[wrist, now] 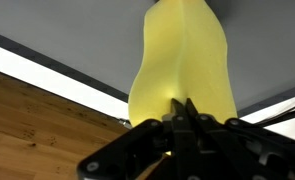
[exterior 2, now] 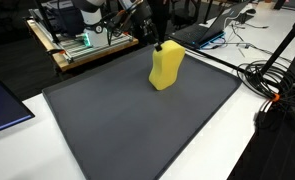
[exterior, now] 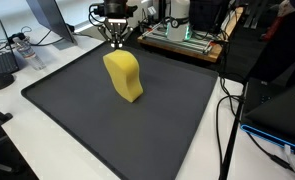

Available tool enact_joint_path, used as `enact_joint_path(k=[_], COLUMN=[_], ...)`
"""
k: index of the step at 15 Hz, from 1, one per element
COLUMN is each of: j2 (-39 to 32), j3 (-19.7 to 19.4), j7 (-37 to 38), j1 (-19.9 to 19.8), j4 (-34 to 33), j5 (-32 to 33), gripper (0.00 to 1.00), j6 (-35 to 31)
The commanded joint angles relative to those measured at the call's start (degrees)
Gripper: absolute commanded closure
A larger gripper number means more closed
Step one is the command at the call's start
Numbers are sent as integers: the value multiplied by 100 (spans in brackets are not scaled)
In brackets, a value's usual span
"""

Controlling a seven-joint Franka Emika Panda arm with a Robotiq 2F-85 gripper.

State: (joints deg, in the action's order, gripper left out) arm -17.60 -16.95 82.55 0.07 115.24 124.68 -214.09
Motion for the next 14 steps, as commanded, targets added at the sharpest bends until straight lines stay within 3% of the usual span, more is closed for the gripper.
enact_joint_path(k=[1,14], j2=[-37,-26], j3=[-40,-282], j7=[35,600], j1=[47,246], j4=[12,27], j5=[157,366], gripper=[95,96], j6=[-23,258])
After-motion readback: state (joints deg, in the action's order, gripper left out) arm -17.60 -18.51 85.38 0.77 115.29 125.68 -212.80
